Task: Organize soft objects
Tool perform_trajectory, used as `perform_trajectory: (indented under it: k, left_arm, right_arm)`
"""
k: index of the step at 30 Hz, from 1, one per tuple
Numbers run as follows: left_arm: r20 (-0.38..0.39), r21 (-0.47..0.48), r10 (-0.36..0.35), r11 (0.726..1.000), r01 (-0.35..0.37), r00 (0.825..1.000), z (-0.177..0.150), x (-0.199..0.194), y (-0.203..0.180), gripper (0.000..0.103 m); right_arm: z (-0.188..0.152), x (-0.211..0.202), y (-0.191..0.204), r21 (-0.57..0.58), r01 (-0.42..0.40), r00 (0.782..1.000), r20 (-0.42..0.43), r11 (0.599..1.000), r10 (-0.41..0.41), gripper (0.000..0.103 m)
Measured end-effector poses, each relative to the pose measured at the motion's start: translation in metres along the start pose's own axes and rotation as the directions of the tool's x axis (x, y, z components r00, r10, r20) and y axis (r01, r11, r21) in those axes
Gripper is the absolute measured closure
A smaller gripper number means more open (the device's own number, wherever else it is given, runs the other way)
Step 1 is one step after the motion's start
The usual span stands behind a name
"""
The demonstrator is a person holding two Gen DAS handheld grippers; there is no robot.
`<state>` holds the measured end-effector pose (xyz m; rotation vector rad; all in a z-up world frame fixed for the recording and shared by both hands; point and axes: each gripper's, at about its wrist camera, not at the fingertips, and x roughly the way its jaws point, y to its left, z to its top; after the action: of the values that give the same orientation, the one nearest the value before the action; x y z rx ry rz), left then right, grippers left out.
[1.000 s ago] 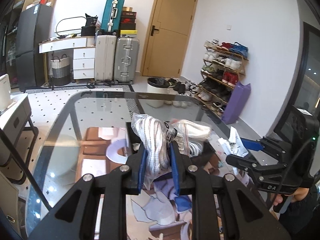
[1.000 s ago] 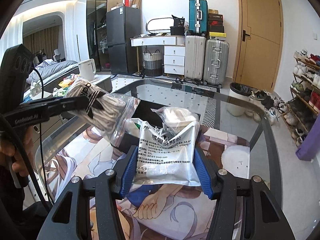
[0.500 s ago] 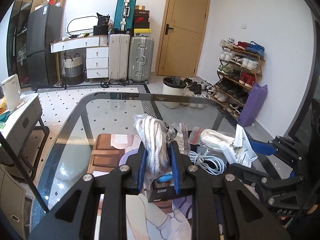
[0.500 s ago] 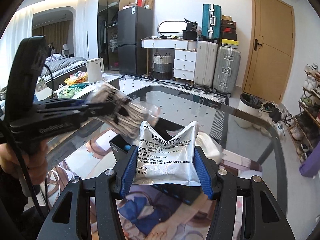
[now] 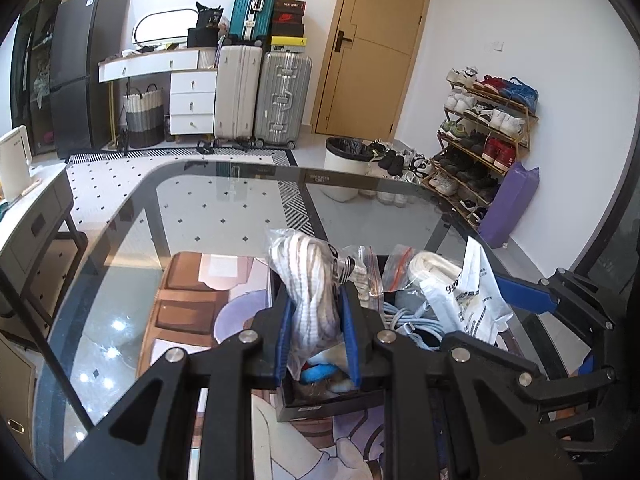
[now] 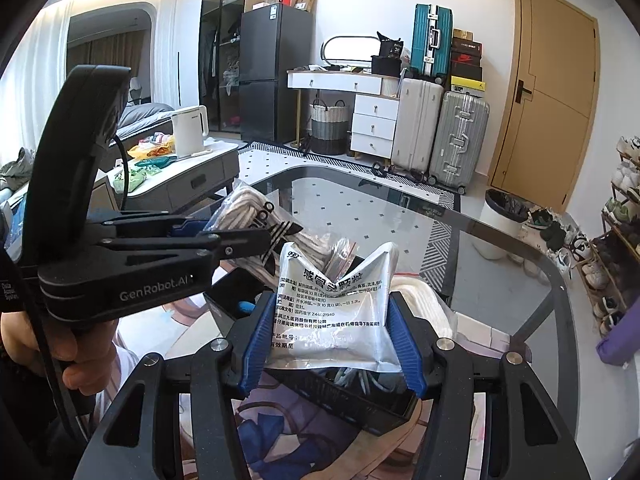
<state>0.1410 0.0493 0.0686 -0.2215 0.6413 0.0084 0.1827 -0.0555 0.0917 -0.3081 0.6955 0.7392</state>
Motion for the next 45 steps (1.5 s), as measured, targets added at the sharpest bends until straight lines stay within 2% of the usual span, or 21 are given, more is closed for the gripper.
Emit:
perform_trajectory:
  k: [10, 13, 15, 20, 22, 24, 31, 35, 45]
  left_arm:
    - [-0.042, 0.017, -0.002, 1.0, 0.003, 0.999, -0.001, 0.012, -0.004, 0.076]
    - [-0.043, 0.028, 0.009, 1.0, -0.008, 0.999, -0.002, 0.009, -0.004, 0.065]
    - [-0.038, 0.037, 0.019, 0.999, -0.018, 0.999, -0.003, 0.006, -0.003, 0.054]
    - [-0.036, 0.056, 0.033, 0.998, -0.031, 0.999, -0.003, -0.001, -0.001, 0.05]
    - [-0.035, 0.065, 0.038, 0.997, -0.035, 0.999, -0.005, -0.004, 0.0, 0.045]
    - [-0.027, 0.067, 0.039, 0.997, -0.037, 0.999, -0.006, -0.008, 0.0, 0.027]
    - [0.037, 0.081, 0.053, 0.995, -0.056, 0.998, -0.012, -0.03, 0.0, 0.003]
    - [0.068, 0.102, 0.059, 0.993, -0.066, 0.996, -0.019, -0.042, -0.002, 0.001]
    - [0.102, 0.121, 0.108, 0.985, -0.12, 0.989, -0.034, -0.052, -0.004, 0.0]
  right_arm:
    - [0.002, 0.014, -0.003, -0.016, -0.002, 1.0, -0.015, 1.0, 0.002, 0.046]
    - [0.002, 0.014, -0.003, -0.032, -0.003, 1.0, -0.005, 0.999, 0.003, 0.035]
    - [0.0, 0.013, -0.005, -0.039, 0.017, 1.0, 0.002, 0.999, -0.017, 0.03]
    - [-0.005, 0.009, -0.013, -0.033, 0.043, 0.999, 0.0, 0.999, -0.043, 0.023]
    - [-0.009, 0.004, -0.016, -0.028, 0.052, 0.999, 0.002, 0.998, -0.052, 0.022]
    - [-0.012, -0.001, -0.018, -0.022, 0.06, 0.998, 0.008, 0.998, -0.06, 0.018]
    - [-0.025, -0.019, -0.025, 0.018, 0.075, 0.997, 0.032, 0.997, -0.075, 0.007]
    - [-0.033, -0.03, -0.025, 0.044, 0.065, 0.996, 0.059, 0.997, -0.067, 0.001]
    - [-0.056, -0.045, -0.022, 0.085, 0.024, 0.994, 0.105, 0.996, -0.033, 0.001]
